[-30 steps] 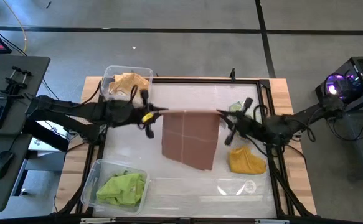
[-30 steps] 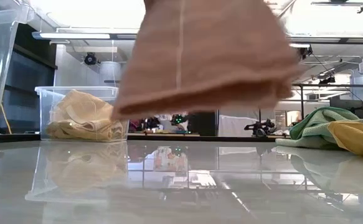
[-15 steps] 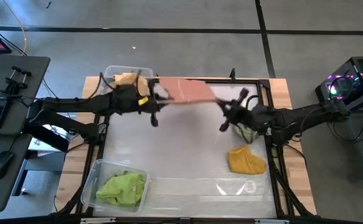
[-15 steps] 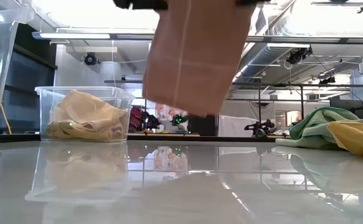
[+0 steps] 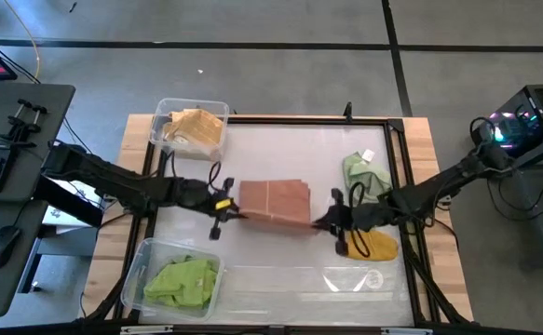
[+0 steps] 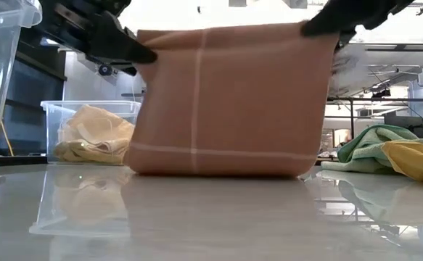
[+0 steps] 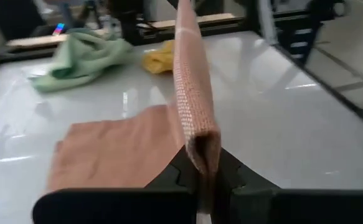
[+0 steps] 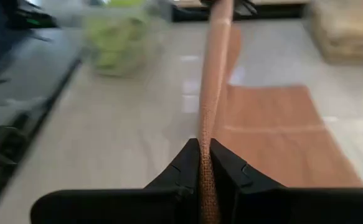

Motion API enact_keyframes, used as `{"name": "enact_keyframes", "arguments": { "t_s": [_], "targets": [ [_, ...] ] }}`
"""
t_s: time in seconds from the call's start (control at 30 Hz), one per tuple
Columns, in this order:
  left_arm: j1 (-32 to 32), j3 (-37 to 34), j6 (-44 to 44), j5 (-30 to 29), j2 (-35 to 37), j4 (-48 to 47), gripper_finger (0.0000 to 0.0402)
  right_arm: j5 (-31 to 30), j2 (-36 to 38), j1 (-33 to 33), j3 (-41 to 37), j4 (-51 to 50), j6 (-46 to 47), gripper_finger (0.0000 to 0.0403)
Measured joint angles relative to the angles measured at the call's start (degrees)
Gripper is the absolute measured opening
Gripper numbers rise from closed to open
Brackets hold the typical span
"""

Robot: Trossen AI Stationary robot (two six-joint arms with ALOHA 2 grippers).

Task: Sort towels by color in basket
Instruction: Fold the brown towel

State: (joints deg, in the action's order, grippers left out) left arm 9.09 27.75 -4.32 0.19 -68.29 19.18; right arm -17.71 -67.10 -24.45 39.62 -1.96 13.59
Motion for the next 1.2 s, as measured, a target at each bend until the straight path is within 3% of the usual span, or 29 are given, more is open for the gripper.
{"name": "enact_keyframes", "arguments": {
  "t_s": [0.1, 0.27, 0.47, 0.7, 1.0, 1.2],
  "targets": [
    [2.1, -0.1, 3.2, -4.4, 0.0, -0.4, 0.0, -0.7, -0.1, -0.7, 0.0, 3.4, -2.8, 0.0014],
    [2.7, -0.2, 6.8, -15.8, 0.2, -3.1, 0.0, -9.8, -0.1, 4.6, 0.5, 5.6, -5.6, 0.0014],
    [2.5, 0.0, 8.8, -25.0, 0.5, -11.5, 0.0, -9.5, -2.1, 14.7, 0.4, 6.0, -6.4, 0.0014],
    [1.4, -0.4, 10.6, -25.7, 0.5, -15.3, 0.0019, -5.7, -10.0, 22.6, 0.4, 6.9, -6.3, 0.0014],
    [-1.3, -0.4, 16.2, -29.9, 0.5, -23.3, 0.0081, -6.0, -19.4, 26.0, 0.4, 7.7, -6.1, 0.0016],
    [-0.5, -0.3, 13.5, -27.6, 0.5, -21.2, 0.0099, -5.8, -22.3, 26.4, 0.4, 9.6, -9.5, 0.0056]
  ]
}}
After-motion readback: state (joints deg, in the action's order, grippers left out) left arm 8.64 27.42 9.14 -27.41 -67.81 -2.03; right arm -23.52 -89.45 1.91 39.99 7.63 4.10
